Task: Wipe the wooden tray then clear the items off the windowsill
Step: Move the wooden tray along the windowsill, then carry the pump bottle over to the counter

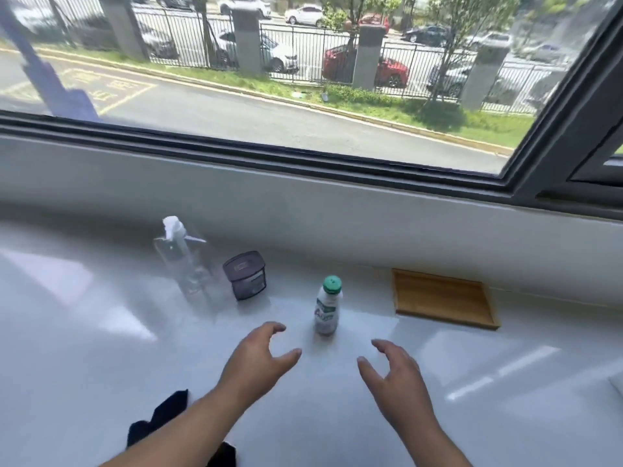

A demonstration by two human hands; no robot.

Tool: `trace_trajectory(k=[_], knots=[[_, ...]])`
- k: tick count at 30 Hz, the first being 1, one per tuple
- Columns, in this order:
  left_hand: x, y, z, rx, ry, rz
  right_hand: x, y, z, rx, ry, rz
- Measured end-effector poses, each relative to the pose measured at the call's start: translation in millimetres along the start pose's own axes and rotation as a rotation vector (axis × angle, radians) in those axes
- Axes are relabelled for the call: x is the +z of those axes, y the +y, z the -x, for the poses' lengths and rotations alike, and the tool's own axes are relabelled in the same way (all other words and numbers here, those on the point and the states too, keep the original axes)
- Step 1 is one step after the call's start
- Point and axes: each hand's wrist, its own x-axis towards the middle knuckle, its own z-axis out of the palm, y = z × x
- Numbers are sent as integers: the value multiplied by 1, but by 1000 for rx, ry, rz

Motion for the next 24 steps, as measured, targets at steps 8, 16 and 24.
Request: trace_trajectory(k=[8, 16, 24], knots=[[-195, -99, 42, 50, 274, -57, 102, -183, 52, -214, -21, 9], [-297, -155, 42, 18, 369, -90, 169, -258, 67, -247, -112, 37], [-302, -147, -33, -3, 343, -151, 229, -274, 0, -120, -178, -121]])
